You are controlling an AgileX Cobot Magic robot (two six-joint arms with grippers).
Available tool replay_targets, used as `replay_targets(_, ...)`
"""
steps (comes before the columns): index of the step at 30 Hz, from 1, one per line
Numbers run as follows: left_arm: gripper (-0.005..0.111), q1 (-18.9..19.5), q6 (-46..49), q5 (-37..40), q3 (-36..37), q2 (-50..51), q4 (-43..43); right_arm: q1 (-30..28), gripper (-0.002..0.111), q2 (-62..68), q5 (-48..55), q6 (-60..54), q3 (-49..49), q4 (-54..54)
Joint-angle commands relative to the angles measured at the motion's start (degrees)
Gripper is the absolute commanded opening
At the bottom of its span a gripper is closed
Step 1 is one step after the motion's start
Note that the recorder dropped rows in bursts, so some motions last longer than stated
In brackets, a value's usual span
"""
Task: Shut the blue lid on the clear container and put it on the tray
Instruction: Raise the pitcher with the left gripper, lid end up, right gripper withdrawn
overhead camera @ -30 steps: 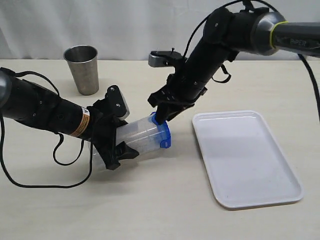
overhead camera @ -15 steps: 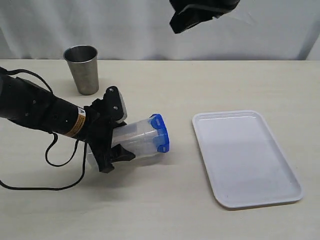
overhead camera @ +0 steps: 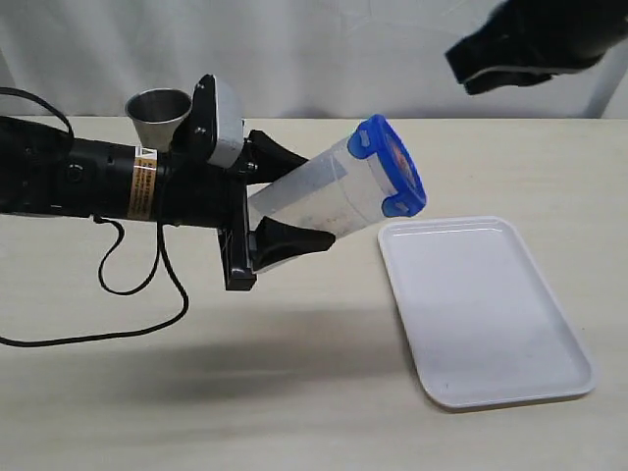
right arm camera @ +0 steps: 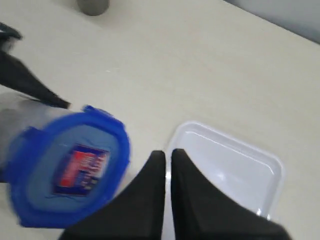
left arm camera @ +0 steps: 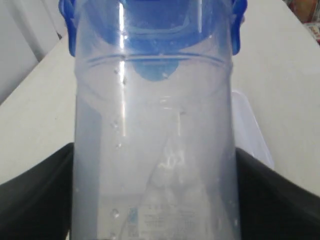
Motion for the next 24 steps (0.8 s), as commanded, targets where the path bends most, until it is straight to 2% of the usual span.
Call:
replay_targets(1,0.0,-0.06,2.26,-3.53,-0.01,-0.51,-7.12,-8.5,0.004,-0.78,-0.78,0.04,6.28,6.33)
replay_targets(4,0.0,-0.06,5.45,-7.44,-0.01,-0.51,-12.53,-11.67,0.004,1.94,-1.05,-12.82,11.37,22.64)
replay_targets(11,0.0,-1.32,5.43,-10.0,-0.01,-0.51,-14.11,-11.31,0.004,5.4,-7.1,-21.51,12.05,35.84)
replay_targets(13,0.0,-2.81,5.85,-7.15,-0.01,-0.51,-14.25,-11.31,0.004,5.91,-7.0,-23.45,12.05,38.22)
replay_targets(19,0.0,-8.73,12.15,7.95,-0.01,-0.51,-16.33,-11.31,0.004,6.06,-6.56,-25.64,11.64,41.27)
replay_targets(24,0.0,-10.53,12.79,16.95,-1.83,-0.51,-16.61,-11.31,0.004,5.12,-5.65,-27.5,10.67,42.98)
